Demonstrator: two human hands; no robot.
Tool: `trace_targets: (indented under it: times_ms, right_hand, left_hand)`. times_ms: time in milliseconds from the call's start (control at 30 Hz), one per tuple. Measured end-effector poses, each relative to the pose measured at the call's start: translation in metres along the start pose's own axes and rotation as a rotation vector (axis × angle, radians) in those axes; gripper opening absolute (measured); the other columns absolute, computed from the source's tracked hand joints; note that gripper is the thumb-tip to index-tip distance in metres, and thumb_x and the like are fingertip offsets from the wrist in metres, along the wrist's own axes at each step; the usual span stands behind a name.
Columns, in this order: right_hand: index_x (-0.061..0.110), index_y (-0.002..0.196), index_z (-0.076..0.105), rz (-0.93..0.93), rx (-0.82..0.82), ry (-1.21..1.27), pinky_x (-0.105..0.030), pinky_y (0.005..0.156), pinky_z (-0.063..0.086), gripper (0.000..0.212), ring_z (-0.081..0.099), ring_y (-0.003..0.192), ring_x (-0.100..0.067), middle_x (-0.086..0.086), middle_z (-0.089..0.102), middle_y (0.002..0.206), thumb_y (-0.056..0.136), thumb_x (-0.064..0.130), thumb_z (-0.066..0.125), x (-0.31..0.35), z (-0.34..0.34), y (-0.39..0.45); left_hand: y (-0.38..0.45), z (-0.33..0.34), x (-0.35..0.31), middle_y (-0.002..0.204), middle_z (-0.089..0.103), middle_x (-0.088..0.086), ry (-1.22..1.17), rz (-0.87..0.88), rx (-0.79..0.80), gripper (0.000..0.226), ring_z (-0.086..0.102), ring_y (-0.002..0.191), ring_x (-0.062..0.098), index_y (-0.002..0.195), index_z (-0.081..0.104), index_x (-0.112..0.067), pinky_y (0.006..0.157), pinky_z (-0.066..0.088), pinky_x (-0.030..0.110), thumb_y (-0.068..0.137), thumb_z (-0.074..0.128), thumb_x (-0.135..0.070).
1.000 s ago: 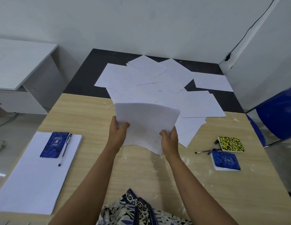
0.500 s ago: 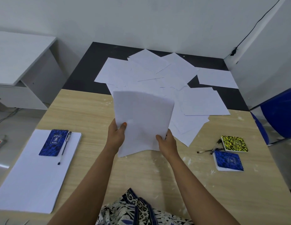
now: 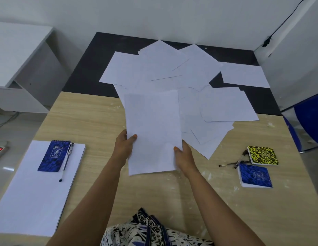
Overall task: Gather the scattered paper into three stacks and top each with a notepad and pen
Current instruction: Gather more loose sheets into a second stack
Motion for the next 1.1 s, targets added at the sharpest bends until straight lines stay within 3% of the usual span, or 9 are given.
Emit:
trace_targets:
  times_ms: [200,300,367,467,700,800,933,1100]
  right_hand:
    - [0.017,0.115,0.057,0.068,0.034,-0.068,-0.029,0.083,0.046,0.026,0.06,0.102,-0.02,0.002,0.064,0.11,0.094,0.01,0.044,-0.002,-0.006,0.029]
    - [0.015,0.113,0.054,0.083,0.013,-0.127,-0.026,0.072,0.044,0.023,0.06,0.096,-0.02,0.002,0.06,0.103,0.09,0.018,0.056,-0.002,-0.01,0.046]
    - [0.017,0.115,0.05,0.078,-0.063,-0.128,-0.025,0.067,0.044,0.031,0.059,0.09,-0.017,0.003,0.058,0.1,0.087,0.025,0.062,0.002,-0.018,0.06]
    - [0.019,0.114,0.05,0.043,-0.194,-0.181,-0.033,0.079,0.047,0.032,0.057,0.099,-0.022,-0.004,0.056,0.109,0.086,0.028,0.062,0.005,-0.033,0.084]
    - [0.016,0.116,0.053,0.066,-0.402,-0.581,-0.04,0.088,0.04,0.037,0.04,0.117,-0.032,-0.01,0.047,0.122,0.085,0.036,0.06,0.007,-0.072,0.138]
    - [0.014,0.12,0.05,0.059,-0.428,-0.654,-0.042,0.093,0.038,0.043,0.035,0.124,-0.032,-0.012,0.043,0.132,0.085,0.037,0.062,0.005,-0.085,0.158]
    - [0.01,0.14,0.036,0.032,-0.417,-0.76,-0.049,0.111,0.026,0.064,0.012,0.146,-0.033,-0.014,0.021,0.156,0.089,0.04,0.06,0.002,-0.099,0.182]
    - [0.012,0.152,0.014,0.024,-0.314,-0.812,-0.056,0.116,0.01,0.079,0.001,0.148,-0.032,-0.008,0.008,0.161,0.093,0.051,0.049,-0.003,-0.103,0.203]
  left_hand:
    - [0.016,0.007,0.015,0.123,0.06,0.006,0.137,-0.077,0.085,0.04,0.062,0.106,0.024,0.133,0.046,-0.013,0.086,0.053,0.042,0.094,0.056,-0.012]
    - [0.022,0.017,0.012,0.117,0.059,0.007,0.21,-0.004,0.014,0.032,0.061,0.097,0.024,0.127,0.048,-0.008,0.073,0.051,0.031,0.095,0.049,-0.005]
    - [0.03,0.024,0.01,0.114,0.06,0.009,0.268,0.03,-0.02,0.025,0.061,0.095,0.026,0.119,0.05,-0.009,0.072,0.049,0.033,0.095,0.048,-0.005]
    - [0.04,0.036,0.006,0.113,0.059,0.008,0.282,0.05,-0.036,0.026,0.06,0.095,0.026,0.119,0.05,-0.01,0.079,0.048,0.036,0.094,0.047,-0.005]
    - [0.064,0.072,0.009,0.11,0.058,0.001,0.239,-0.038,-0.03,0.029,0.059,0.096,0.021,0.123,0.048,-0.012,0.078,0.046,0.033,0.095,0.048,-0.007]
    - [0.071,0.083,0.019,0.115,0.057,0.003,0.237,-0.109,-0.019,0.035,0.058,0.102,0.024,0.129,0.045,-0.011,0.079,0.046,0.036,0.094,0.049,-0.008]
    - [0.073,0.088,0.034,0.119,0.054,0.005,0.315,-0.164,-0.006,0.038,0.055,0.103,0.024,0.133,0.041,-0.008,0.08,0.045,0.037,0.096,0.048,-0.009]
    - [0.078,0.085,0.037,0.12,0.054,0.005,0.321,-0.166,-0.012,0.038,0.056,0.105,0.025,0.132,0.042,-0.006,0.082,0.047,0.038,0.096,0.051,-0.011]
Point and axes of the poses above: each hand's wrist, its own y-axis towards the middle knuckle, its own z-axis out of the palm, x = y × z, the point moved 3 cm from there along y, towards the middle knuckle
